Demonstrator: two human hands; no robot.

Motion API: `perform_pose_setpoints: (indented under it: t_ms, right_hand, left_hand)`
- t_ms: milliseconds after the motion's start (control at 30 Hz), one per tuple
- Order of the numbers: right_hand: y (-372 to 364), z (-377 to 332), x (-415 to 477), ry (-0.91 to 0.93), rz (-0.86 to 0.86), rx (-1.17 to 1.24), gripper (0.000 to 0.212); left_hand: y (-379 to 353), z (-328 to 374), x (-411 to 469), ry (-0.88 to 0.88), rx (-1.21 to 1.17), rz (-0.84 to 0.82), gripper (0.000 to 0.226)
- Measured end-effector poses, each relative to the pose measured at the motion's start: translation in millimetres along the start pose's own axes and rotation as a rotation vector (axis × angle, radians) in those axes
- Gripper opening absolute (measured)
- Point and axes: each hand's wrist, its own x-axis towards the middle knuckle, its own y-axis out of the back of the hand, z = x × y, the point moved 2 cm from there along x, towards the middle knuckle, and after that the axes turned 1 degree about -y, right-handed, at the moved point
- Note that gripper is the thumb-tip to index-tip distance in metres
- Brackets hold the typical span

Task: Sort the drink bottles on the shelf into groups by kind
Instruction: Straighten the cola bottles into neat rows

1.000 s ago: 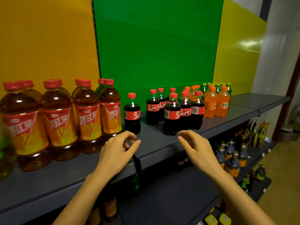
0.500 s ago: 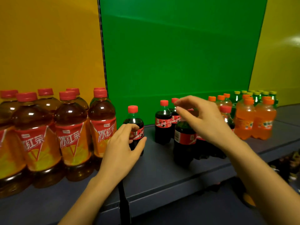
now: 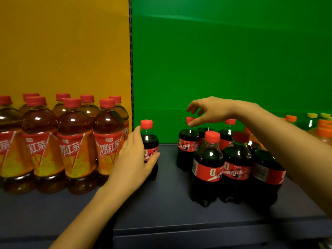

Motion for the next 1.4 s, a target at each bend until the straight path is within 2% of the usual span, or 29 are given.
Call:
perform_pose_setpoints:
  t_ms: [233,367,500,733,1067,1167,1233,1300,1333,1400]
  right_hand:
    - [-16,-2,29,-0.005,-0.174,-0.226,0.075]
    - [-22,2,40,-0.018,-0.168,-0.268,0.074]
    - [-21,-2,41,0.025,-0.160,-0.246,0.066]
    - [-22,-6,46,0.149,-0.124,-0.162,0.059]
    - [-28,-10,55,0.085,-0.145,-0.041,0.081]
    - [-23,-8,46,0.070,-0.132,-0.016,0.087]
    - [-13,-5,33,0.091,-0.067,0.019,0.077]
    - [0,2,12,0.106,-0.015,0.052,0.060]
    - [7,8,1,0.105,-0.018,0.068,0.052]
    - [15,21,-24,0.076,-0.086,0.150,0.041]
  left_hand:
    - [-4,2,14,0.134,0.022,-0.104,0.074]
    - [-10,-3,23,0.190,-0.064,-0.137,0.073]
    - [-19,-11,30,0.176,-0.172,-0.144,0.062]
    - [-37,-20,31,0.168,-0.314,-0.073,0.061]
    - [-55,-28,32,0.176,-0.442,-0.070,0.057]
    - [-56,-24,29,0.150,-0.340,-0.048,0.062]
    - [-47,-12,22,0.049,-0.215,0.086,0.062]
    - [-34,10,16,-0.139,-0.235,0.170,0.053]
    - [-30,21,13,-0.210,-0.290,0.148,0.048]
    - [-26,44,5,-0.225,-0.427,0.007,0.050]
